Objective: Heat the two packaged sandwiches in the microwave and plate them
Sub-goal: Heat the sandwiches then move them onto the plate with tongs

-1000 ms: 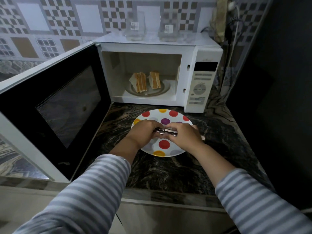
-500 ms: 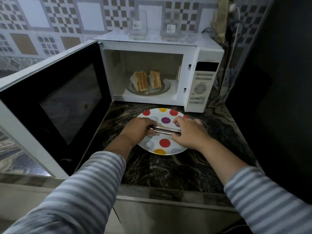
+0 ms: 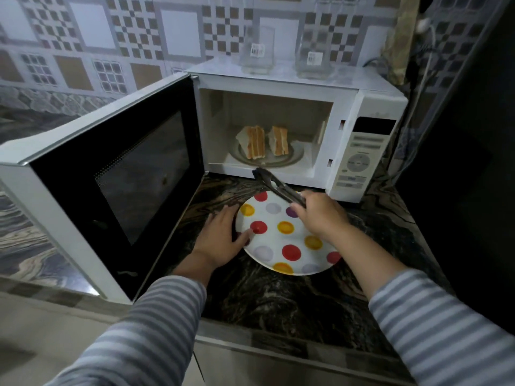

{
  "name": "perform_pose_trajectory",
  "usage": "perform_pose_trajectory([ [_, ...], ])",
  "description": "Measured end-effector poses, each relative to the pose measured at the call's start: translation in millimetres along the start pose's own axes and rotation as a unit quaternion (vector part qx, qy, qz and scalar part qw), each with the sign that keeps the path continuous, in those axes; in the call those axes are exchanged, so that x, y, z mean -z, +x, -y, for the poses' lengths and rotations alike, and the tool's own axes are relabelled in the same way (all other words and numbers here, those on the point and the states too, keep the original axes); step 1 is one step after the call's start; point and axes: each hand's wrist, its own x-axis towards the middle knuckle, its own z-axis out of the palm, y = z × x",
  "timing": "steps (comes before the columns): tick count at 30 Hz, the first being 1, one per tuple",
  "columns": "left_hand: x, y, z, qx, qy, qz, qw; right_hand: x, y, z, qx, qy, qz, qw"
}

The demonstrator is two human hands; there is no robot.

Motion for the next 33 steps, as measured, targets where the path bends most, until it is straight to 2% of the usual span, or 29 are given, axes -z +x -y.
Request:
perform_pose_trajectory([
  [3, -11.5, 0.1, 13.7, 0.028, 0.032, 0.041, 0.998, 10.7, 31.1, 12.1, -0.021, 0.016, 0.028, 0.999],
  [10, -19.9, 7.0, 20.8, 0.011, 0.084, 0.022, 0.996, 1.0, 107.9, 45.0, -0.058, 0.034, 0.027, 0.997],
  [14, -23.8, 8.7, 25.3, 0.005, 0.090, 0.005, 0.996, -11.3, 146.6, 61.5, -0.107, 0.047, 0.040, 0.992],
  [18, -26.8, 10.4, 28.0, 0.001, 0.088, -0.001, 0.996, -23.9, 173.6, 67.6, -0.112, 0.116, 0.016, 0.987],
  [33, -24.0, 10.4, 27.1, 0.008, 0.084, 0.004, 0.996, -32.8, 173.7, 66.3, -0.141, 0.155, -0.029, 0.977],
])
